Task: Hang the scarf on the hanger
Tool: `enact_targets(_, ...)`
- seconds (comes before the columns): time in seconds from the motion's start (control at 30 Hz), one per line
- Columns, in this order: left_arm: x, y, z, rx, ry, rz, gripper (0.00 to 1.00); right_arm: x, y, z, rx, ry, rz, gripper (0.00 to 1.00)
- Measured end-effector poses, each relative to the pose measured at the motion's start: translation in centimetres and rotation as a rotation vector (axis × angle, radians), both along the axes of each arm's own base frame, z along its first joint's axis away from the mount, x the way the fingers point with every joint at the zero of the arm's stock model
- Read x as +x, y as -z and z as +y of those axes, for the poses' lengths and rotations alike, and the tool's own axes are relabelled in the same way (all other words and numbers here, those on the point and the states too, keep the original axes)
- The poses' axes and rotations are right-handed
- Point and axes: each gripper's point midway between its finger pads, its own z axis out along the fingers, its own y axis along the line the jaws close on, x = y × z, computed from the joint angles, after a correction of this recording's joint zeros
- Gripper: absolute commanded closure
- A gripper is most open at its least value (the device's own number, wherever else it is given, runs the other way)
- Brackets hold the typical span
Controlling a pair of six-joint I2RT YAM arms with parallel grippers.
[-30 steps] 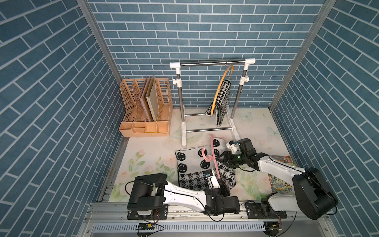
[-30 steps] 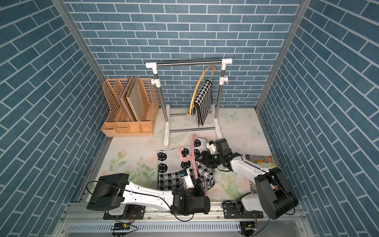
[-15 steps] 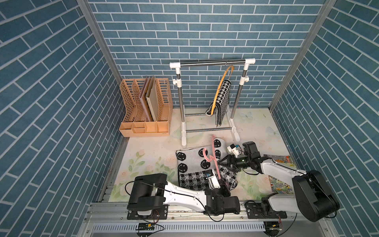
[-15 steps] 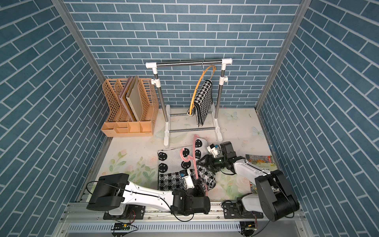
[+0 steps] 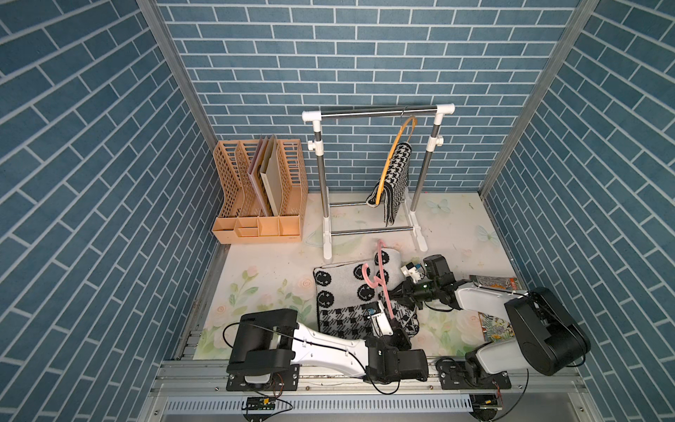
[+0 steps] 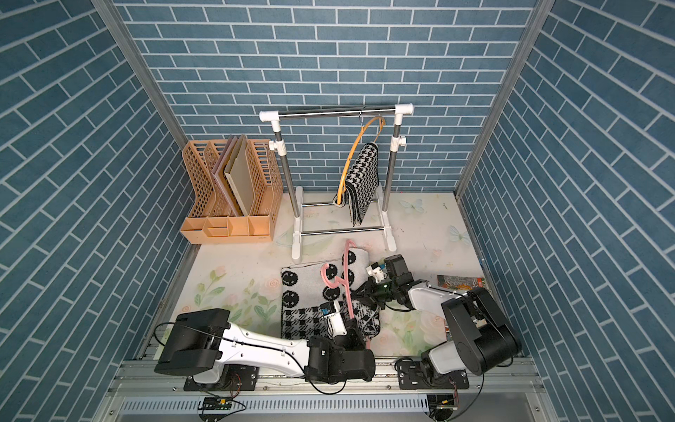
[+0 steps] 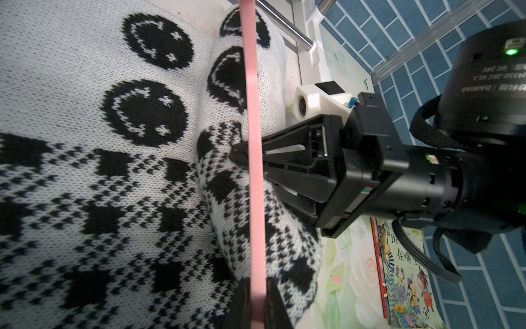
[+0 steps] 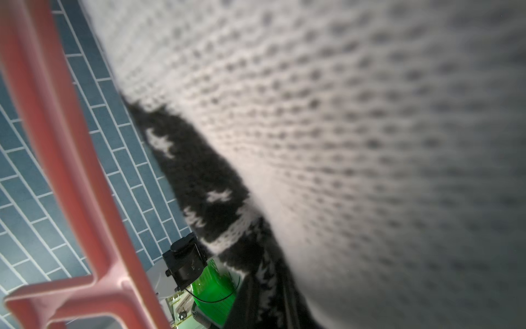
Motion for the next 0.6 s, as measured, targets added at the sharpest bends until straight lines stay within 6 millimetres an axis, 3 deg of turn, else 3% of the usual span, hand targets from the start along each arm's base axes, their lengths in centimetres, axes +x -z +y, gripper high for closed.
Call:
enact_targets(0.37,0.1,0.1,-0.3,0.031,0.007,-0.013,1.0,-0.9,1.2,1.6,-0.056,-0.042,0.097,0.62)
enact_targets(0.6,0.6,0.2,0.1,0.045,-0.004,-0.016,1.0,1.2,0.0,0.6,-0.171,-0.095,0.014,0.47)
